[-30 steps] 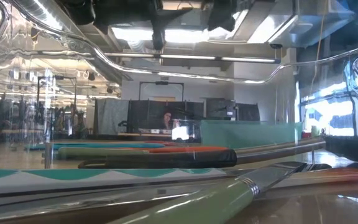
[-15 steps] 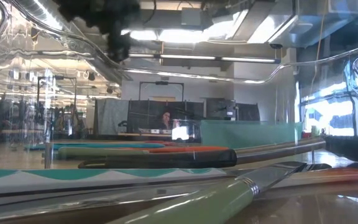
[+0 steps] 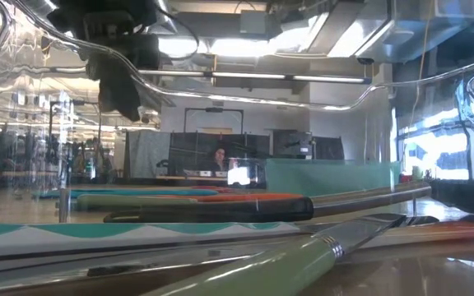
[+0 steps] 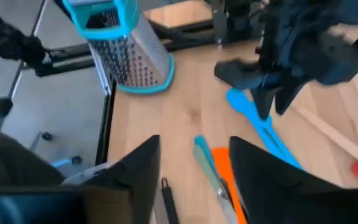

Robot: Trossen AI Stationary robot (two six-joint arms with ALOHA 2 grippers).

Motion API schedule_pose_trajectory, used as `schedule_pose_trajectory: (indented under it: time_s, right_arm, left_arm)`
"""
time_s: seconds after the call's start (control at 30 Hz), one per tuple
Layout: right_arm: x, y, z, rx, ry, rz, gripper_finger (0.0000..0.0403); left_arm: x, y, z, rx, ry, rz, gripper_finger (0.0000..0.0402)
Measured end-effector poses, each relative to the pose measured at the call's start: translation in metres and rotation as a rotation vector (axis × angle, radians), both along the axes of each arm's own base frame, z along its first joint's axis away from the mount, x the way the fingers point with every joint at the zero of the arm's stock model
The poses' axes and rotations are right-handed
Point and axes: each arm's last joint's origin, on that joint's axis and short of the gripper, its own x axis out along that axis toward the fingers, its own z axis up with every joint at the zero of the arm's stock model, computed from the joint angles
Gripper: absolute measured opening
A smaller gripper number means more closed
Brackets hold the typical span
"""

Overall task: Pick & Place Kitchen Items
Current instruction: Put the blue spatula into the green bin

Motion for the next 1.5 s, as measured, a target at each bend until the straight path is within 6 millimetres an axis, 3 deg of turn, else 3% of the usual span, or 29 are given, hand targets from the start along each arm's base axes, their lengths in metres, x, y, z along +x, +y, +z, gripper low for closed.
schedule_pose_trajectory:
  time_s: [0.13,0.23,0.5,0.73,0.93,1.2,1.5]
  right_arm:
    - [0.008,0.000,0.000,0.037,-0.045,0.029,0.0246]
    - [0.014,0.005,-0.012,0.092,-0.009,0.064,0.0269]
    - [0.024,0.006,-0.028,0.213,-0.032,0.079,0.0258]
    - [0.009,0.013,-0.039,0.267,-0.076,0.046,0.0223]
    - [-0.020,0.016,-0.059,0.348,-0.216,-0.048,0.0212]
    - [-0.058,0.024,-0.085,0.334,-0.462,-0.253,0.0211]
    - [-0.061,0.024,-0.087,0.273,-0.484,-0.313,0.0211]
  left_arm:
    - [-0.001,-0.005,-0.008,0.047,0.020,-0.006,0.0145]
    - [-0.003,-0.008,-0.017,0.126,0.032,-0.002,0.0145]
    - [-0.002,-0.014,-0.035,0.164,-0.034,0.024,0.0145]
    - [0.001,-0.014,-0.033,0.216,-0.063,0.040,0.0145]
    - [0.006,-0.013,-0.039,0.239,-0.047,0.025,0.0145]
    - [0.022,-0.012,-0.069,0.231,0.043,-0.047,0.0145]
    - [0.036,-0.007,-0.110,0.281,0.167,-0.052,0.0145]
